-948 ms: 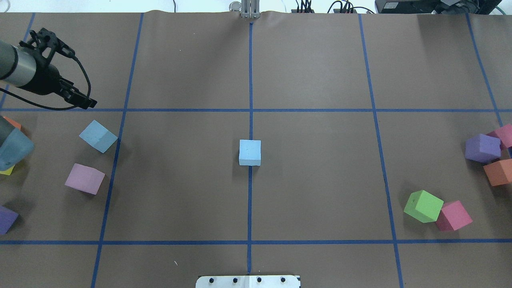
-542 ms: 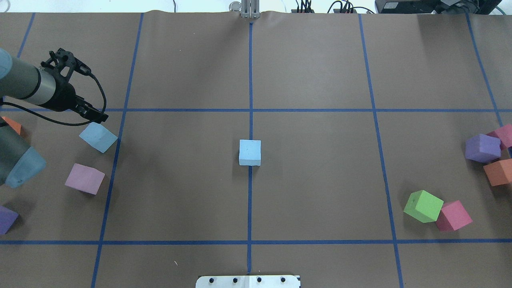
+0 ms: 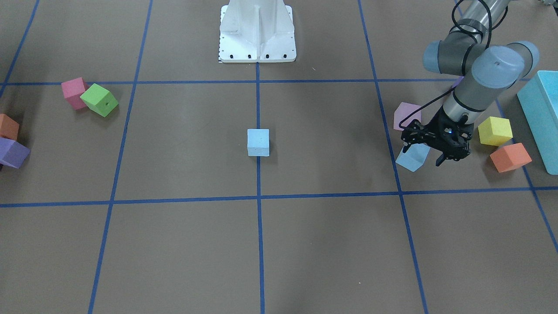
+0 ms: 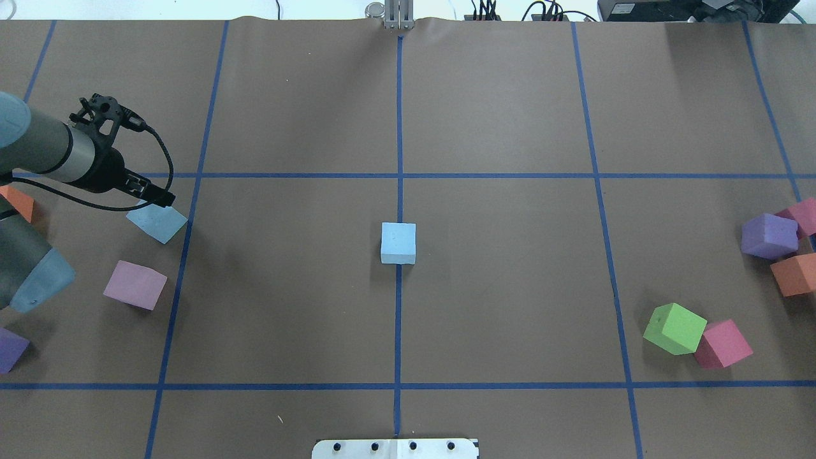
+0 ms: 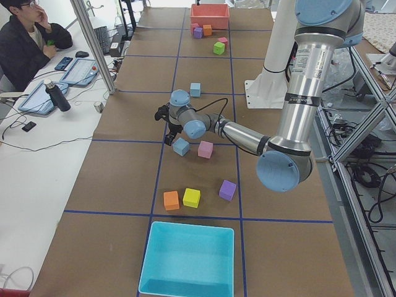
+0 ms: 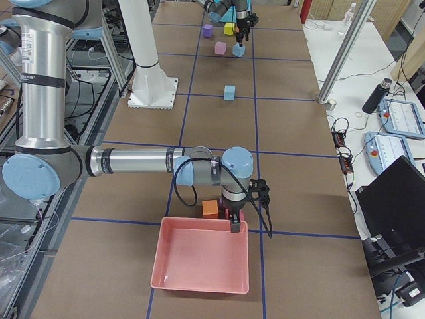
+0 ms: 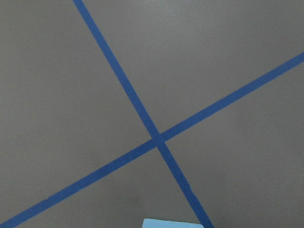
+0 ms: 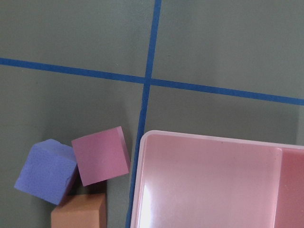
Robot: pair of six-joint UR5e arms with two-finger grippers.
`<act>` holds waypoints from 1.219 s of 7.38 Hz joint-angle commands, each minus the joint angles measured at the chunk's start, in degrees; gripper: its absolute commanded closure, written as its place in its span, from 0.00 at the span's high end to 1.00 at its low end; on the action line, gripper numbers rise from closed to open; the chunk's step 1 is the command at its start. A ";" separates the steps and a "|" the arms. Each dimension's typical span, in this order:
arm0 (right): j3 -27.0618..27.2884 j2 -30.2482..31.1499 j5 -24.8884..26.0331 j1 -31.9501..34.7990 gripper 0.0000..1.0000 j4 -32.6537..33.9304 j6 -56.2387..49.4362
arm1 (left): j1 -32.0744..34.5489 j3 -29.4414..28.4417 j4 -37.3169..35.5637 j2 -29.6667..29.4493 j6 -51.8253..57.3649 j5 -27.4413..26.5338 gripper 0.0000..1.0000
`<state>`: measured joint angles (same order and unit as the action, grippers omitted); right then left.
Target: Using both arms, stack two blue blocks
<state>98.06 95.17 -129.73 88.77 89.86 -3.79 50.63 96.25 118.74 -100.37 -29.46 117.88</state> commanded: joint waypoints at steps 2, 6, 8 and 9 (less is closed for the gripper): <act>-0.15 -0.08 0.00 0.00 1.00 -0.04 0.01 | -2.37 -0.70 0.00 0.35 -1.30 -0.19 0.99; -0.15 -0.16 0.00 -0.09 1.00 -0.04 0.10 | -2.90 -2.29 0.09 0.35 -0.42 -0.19 0.99; -0.42 -0.16 0.00 -0.09 1.00 -0.04 0.10 | -4.66 -4.21 2.88 0.35 -0.68 -0.28 0.98; -0.50 -0.16 0.00 -0.09 1.00 -0.04 0.10 | -4.66 -5.53 5.33 0.35 -0.60 -0.28 0.90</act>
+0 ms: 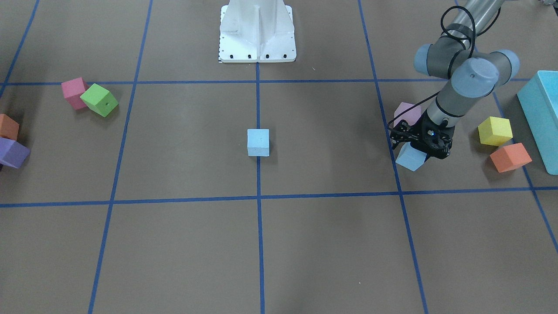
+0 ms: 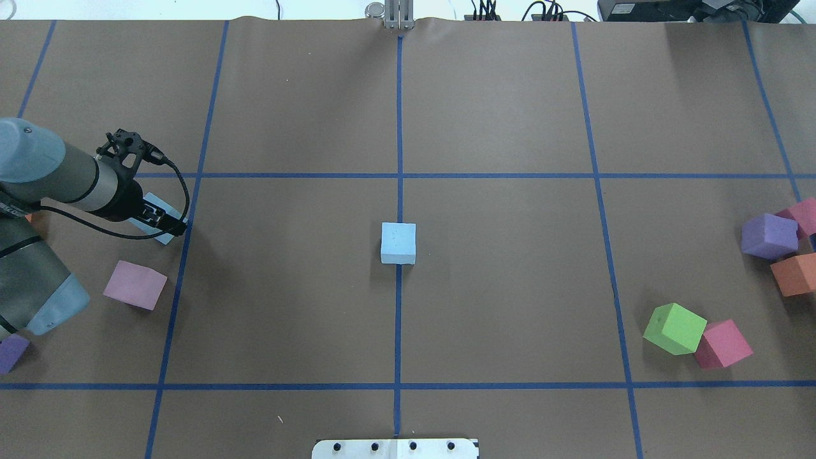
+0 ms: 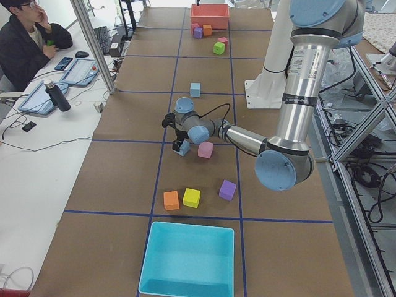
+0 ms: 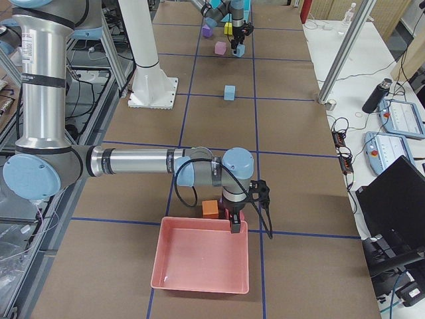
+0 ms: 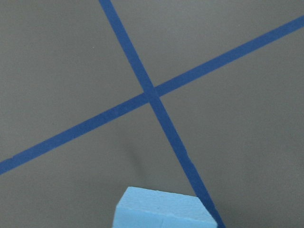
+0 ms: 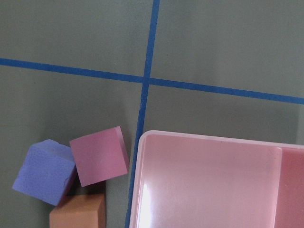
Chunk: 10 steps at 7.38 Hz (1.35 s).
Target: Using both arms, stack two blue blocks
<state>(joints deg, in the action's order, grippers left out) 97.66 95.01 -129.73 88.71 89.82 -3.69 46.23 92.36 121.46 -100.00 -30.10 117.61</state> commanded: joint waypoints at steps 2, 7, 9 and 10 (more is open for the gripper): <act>-0.10 0.00 0.00 -0.03 1.00 0.00 0.00 | -0.26 -2.01 3.25 -0.11 0.21 -0.01 0.18; -0.71 0.00 0.00 -0.03 1.00 -0.09 0.00 | -0.26 8.44 -20.83 -12.71 -4.06 0.25 0.00; -3.60 0.00 -0.09 -0.03 1.00 -3.32 0.00 | -4.19 8.45 -33.34 -23.53 -12.93 -0.53 0.00; -5.53 0.00 -0.09 -0.03 1.00 -6.04 0.00 | -7.18 8.28 -34.79 -26.36 -17.49 -3.32 0.00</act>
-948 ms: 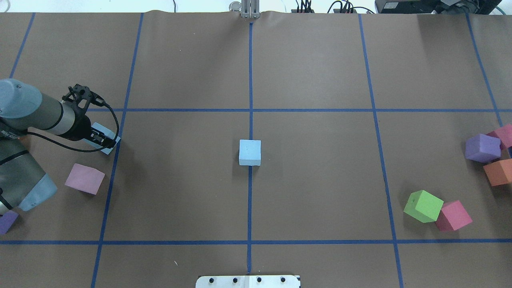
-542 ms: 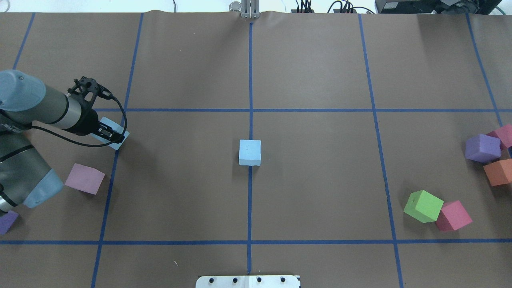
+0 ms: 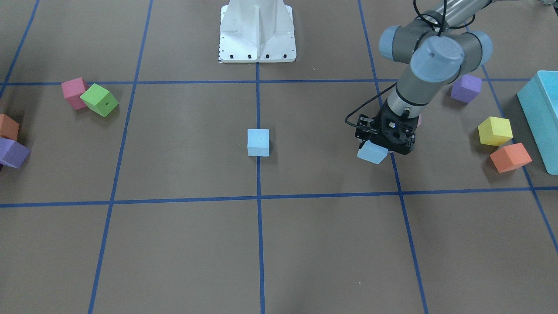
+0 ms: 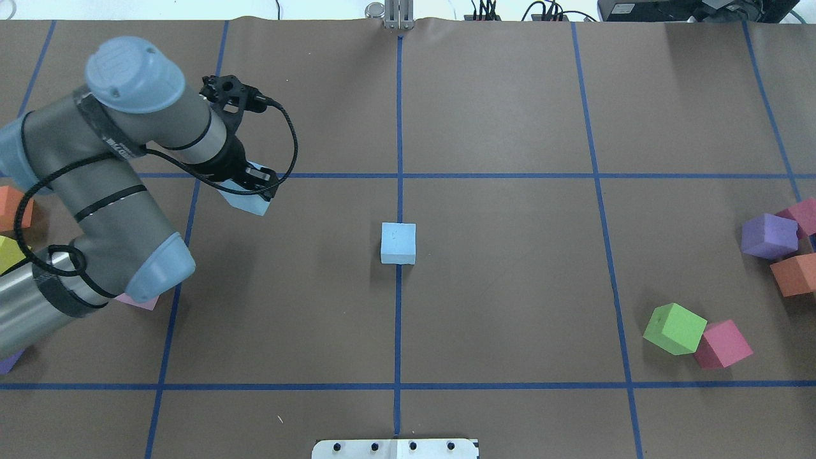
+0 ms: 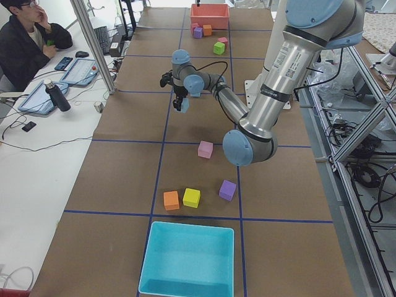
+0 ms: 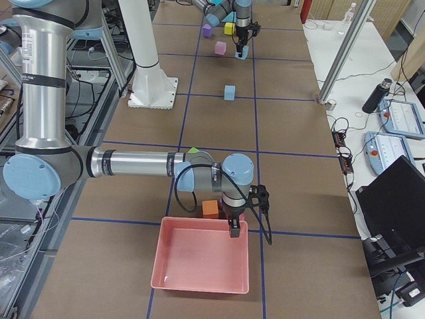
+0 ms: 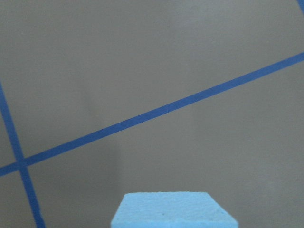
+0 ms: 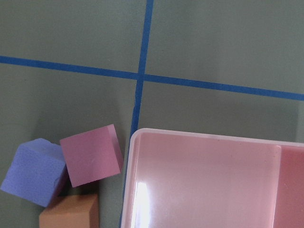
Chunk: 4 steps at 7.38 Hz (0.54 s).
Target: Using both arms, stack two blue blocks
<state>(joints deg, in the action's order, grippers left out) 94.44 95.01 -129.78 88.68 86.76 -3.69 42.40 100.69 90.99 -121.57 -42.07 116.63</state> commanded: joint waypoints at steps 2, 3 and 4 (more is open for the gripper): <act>-2.95 0.09 -0.03 0.09 1.00 -4.05 0.09 | -8.46 -2.93 -7.21 -11.80 -13.80 -3.43 0.00; -2.95 0.18 -0.12 0.09 1.00 -4.05 0.09 | -10.65 -7.48 -9.58 -17.51 -17.05 -6.30 0.00; -2.95 0.18 -0.12 0.09 1.00 -4.05 0.17 | -12.68 -11.44 -9.52 -21.30 -18.82 -8.85 0.00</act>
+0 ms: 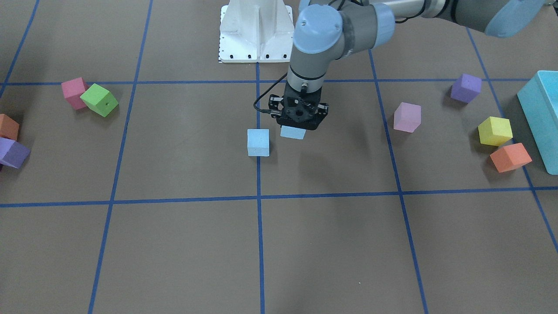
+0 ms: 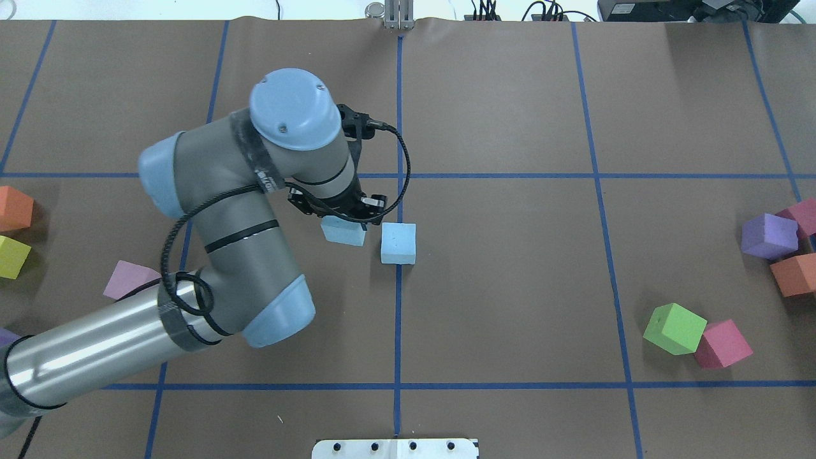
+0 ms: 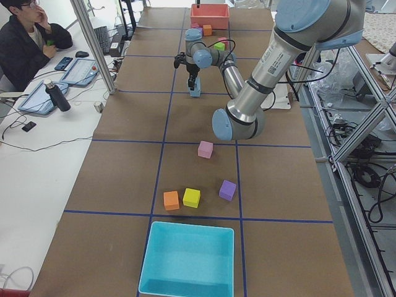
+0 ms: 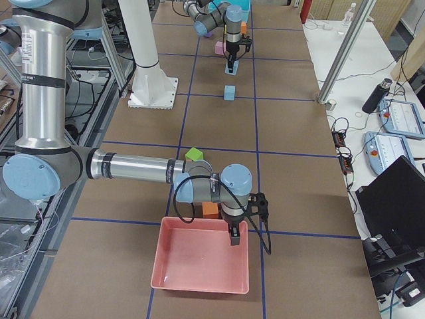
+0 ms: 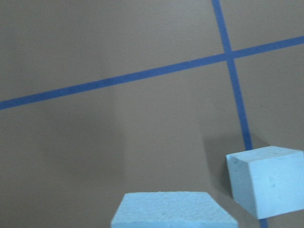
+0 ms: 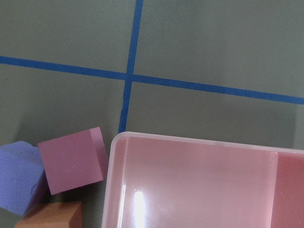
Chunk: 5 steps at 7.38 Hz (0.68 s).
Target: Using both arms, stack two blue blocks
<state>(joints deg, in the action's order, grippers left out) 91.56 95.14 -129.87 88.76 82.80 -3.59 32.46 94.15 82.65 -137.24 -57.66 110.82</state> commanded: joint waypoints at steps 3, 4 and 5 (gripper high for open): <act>0.03 0.05 0.05 0.01 1.00 -0.10 0.07 | -2.84 -9.33 -0.47 -7.78 -3.77 -3.24 0.00; 0.11 0.05 -0.03 0.01 1.00 -0.10 0.07 | -2.84 -9.51 -0.47 -7.86 -4.47 -3.24 0.00; 0.20 0.05 -0.03 0.01 1.00 -0.10 0.16 | -2.84 -9.86 -0.29 -7.69 -4.74 -3.24 0.00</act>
<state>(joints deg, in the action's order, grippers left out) 91.66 95.18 -129.88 88.77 82.71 -3.50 29.65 84.82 82.16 -144.96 -61.92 107.60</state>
